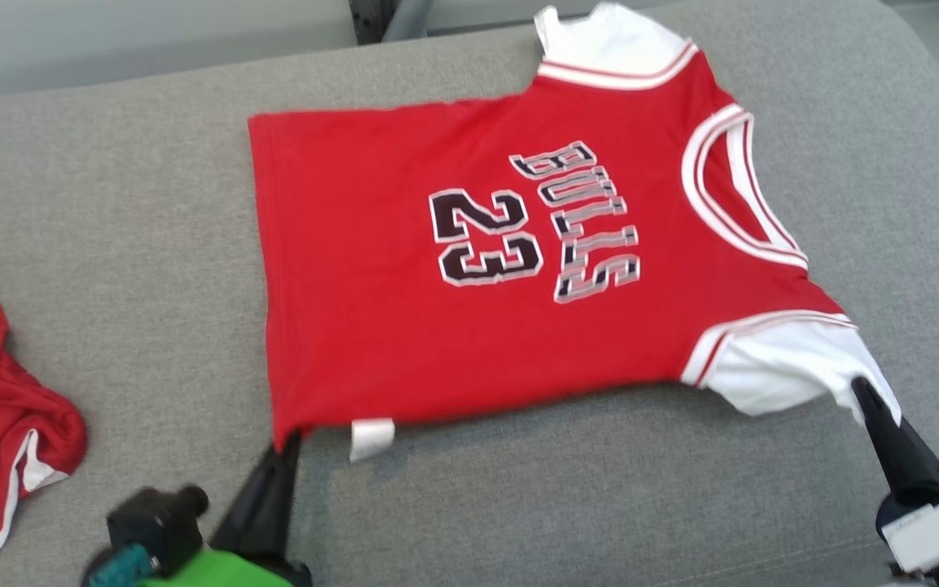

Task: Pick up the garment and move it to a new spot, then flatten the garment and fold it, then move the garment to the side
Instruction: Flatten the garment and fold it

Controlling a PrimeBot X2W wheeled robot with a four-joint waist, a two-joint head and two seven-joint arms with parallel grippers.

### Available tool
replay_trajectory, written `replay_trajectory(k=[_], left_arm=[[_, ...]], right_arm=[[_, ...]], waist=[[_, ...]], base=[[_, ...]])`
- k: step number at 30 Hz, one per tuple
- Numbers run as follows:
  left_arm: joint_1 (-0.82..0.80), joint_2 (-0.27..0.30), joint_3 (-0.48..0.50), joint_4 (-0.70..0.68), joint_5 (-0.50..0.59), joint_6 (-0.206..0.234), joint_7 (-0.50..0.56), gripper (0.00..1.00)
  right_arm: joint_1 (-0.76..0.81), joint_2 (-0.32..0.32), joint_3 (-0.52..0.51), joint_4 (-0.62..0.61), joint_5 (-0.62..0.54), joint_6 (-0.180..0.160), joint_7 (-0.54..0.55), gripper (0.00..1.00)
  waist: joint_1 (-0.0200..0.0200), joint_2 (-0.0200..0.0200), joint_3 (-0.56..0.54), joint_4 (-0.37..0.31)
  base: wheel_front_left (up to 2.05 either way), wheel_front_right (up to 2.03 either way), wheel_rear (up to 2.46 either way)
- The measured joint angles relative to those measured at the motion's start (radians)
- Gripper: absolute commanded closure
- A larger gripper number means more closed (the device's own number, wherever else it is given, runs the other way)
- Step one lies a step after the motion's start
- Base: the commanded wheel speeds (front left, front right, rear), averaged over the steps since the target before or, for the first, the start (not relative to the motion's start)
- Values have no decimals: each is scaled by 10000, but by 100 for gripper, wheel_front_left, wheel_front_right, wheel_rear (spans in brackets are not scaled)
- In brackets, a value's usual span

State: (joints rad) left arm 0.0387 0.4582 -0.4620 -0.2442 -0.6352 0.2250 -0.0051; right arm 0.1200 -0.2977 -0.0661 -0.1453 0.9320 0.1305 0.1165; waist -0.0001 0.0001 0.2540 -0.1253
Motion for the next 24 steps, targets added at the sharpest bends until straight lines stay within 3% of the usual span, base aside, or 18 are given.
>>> replay_trajectory(k=[5,9,24], left_arm=[[1022,-330,-495,-694,-372,236,259,100],[1127,-378,-600,-736,-407,314,391,100],[-1165,-174,-301,81,-564,81,1659,100]], right_arm=[[1206,259,-173,-915,420,0,161,100],[1087,280,-226,-1051,431,0,401,100],[-1995,291,163,936,219,0,1206,100]], waist=[[0,0,-475,187],[0,0,-576,174],[0,0,510,159]], base=[[0,0,0],[0,0,0],[0,0,0]])
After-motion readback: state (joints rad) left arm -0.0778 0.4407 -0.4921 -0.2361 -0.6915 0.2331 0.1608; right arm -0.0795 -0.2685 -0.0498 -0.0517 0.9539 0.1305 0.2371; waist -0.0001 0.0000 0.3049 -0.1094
